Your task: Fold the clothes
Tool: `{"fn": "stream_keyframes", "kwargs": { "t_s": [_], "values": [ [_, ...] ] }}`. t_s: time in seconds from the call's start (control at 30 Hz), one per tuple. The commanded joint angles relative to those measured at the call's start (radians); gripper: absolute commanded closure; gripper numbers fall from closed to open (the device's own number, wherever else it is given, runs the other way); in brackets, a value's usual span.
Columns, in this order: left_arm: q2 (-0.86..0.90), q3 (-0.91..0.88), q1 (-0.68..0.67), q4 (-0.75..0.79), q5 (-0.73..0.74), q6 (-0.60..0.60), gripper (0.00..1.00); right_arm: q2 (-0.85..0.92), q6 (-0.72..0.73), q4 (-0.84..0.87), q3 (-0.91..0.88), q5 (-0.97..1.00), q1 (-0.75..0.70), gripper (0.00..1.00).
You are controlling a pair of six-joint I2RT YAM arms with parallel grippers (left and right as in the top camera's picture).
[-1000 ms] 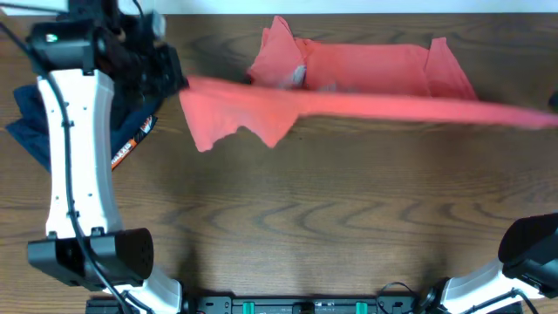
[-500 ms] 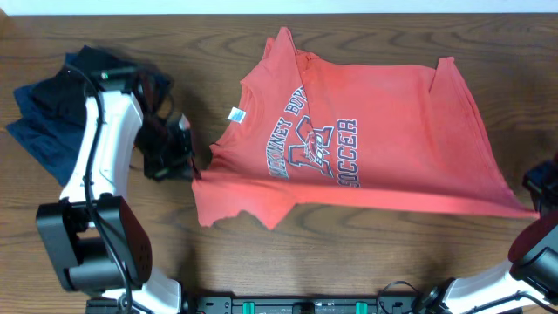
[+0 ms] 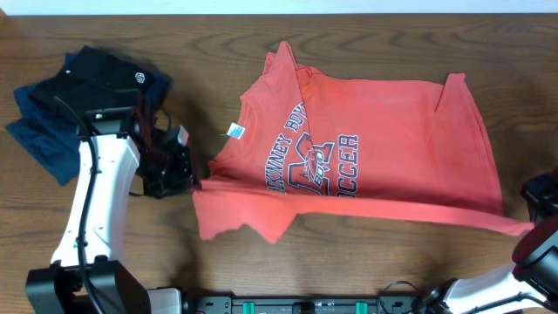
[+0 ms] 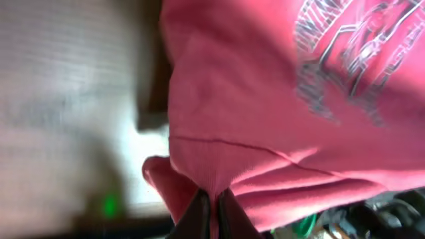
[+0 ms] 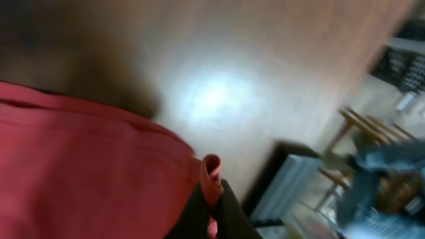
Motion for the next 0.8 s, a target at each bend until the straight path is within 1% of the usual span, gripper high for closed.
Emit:
{"fn": "stream_keyframes", "kwargs": {
  "t_s": [0.0, 0.17, 0.47, 0.77],
  "values": [
    [0.012, -0.002, 0.006, 0.088, -0.013, -0.033, 0.94, -0.011, -0.042, 0.063, 0.005, -0.017, 0.037, 0.99],
    [0.044, -0.002, -0.017, 0.23, 0.035, -0.047, 0.94, -0.01, -0.045, 0.156, 0.005, -0.039, 0.065, 0.99],
    [0.154, -0.002, -0.093, 0.435, 0.031, -0.053, 0.94, -0.01, -0.046, 0.24, 0.001, -0.061, 0.091, 0.99],
    [0.262, -0.002, -0.098, 0.521, 0.023, -0.053, 0.94, -0.01, -0.064, 0.301, -0.01, -0.094, 0.127, 0.98]
  ]
}}
